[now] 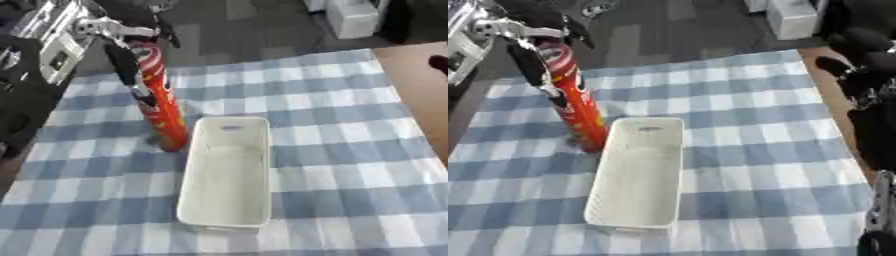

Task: Pick up objects on the table and place them in the box.

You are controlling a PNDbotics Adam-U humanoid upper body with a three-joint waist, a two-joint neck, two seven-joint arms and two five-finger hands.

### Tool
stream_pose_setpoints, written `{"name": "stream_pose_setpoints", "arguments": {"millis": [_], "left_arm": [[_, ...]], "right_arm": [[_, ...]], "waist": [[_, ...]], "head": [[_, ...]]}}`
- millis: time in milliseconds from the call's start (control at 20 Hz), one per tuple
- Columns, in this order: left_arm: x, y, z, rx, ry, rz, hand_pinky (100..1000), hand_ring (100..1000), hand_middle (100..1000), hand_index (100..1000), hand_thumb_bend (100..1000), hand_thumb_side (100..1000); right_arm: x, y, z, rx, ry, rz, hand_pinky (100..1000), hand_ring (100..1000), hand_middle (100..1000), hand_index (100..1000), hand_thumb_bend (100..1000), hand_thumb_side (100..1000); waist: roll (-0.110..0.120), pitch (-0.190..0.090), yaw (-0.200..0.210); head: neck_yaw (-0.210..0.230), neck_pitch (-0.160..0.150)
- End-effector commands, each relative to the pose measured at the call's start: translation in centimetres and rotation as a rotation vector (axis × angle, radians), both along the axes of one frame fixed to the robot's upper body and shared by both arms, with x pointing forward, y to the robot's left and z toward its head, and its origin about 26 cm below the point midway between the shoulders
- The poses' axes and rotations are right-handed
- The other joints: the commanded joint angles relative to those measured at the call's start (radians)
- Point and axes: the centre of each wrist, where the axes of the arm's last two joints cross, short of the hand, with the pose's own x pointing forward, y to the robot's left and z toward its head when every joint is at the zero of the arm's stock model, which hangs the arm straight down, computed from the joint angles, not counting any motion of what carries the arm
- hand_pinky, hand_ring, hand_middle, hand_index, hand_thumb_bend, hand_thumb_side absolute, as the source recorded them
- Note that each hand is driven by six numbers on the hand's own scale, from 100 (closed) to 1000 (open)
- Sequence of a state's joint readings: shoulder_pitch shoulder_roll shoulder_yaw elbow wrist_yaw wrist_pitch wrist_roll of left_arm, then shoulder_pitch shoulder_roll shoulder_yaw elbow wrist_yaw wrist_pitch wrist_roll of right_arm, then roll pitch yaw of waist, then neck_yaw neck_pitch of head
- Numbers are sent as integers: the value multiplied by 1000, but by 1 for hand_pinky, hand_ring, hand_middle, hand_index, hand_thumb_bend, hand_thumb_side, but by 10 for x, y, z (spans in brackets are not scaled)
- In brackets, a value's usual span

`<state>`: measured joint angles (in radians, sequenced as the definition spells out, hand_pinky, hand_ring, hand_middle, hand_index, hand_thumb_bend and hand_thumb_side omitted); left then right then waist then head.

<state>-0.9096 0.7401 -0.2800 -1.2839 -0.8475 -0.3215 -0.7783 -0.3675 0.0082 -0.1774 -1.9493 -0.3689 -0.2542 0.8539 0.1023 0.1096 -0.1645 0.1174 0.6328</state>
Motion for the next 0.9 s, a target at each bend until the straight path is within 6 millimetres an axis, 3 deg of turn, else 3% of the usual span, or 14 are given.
{"name": "stream_pose_setpoints", "arguments": {"millis": [50,450,700,800,850,900], "left_arm": [[2,4,-33,210,187,-40,359,743,852,889,742,305],[4,4,-53,247,228,-35,392,749,850,880,731,322],[5,5,-60,270,245,-25,435,754,850,883,788,329],[5,5,-65,272,256,-26,470,755,849,887,818,431],[5,5,-67,271,260,-27,454,754,849,886,809,391],[5,5,-69,269,265,-29,489,758,851,889,827,495]], "right_arm": [[-1,2,8,-39,-91,20,909,940,886,814,100,526],[-1,3,9,-40,-97,20,909,939,885,813,100,525],[0,3,10,-41,-100,20,908,937,885,813,100,524],[0,3,10,-40,-101,21,908,937,885,813,100,524],[0,3,10,-40,-102,21,908,937,885,813,100,524],[0,4,10,-39,-102,21,907,936,885,813,100,524]], "waist": [[-7,1,-2],[-8,6,-8],[-8,7,-9],[-8,8,-10],[-8,8,-11],[-9,8,-12]], "head": [[-5,1],[-6,7],[-5,14],[-6,16],[-6,16],[-7,17]]}}
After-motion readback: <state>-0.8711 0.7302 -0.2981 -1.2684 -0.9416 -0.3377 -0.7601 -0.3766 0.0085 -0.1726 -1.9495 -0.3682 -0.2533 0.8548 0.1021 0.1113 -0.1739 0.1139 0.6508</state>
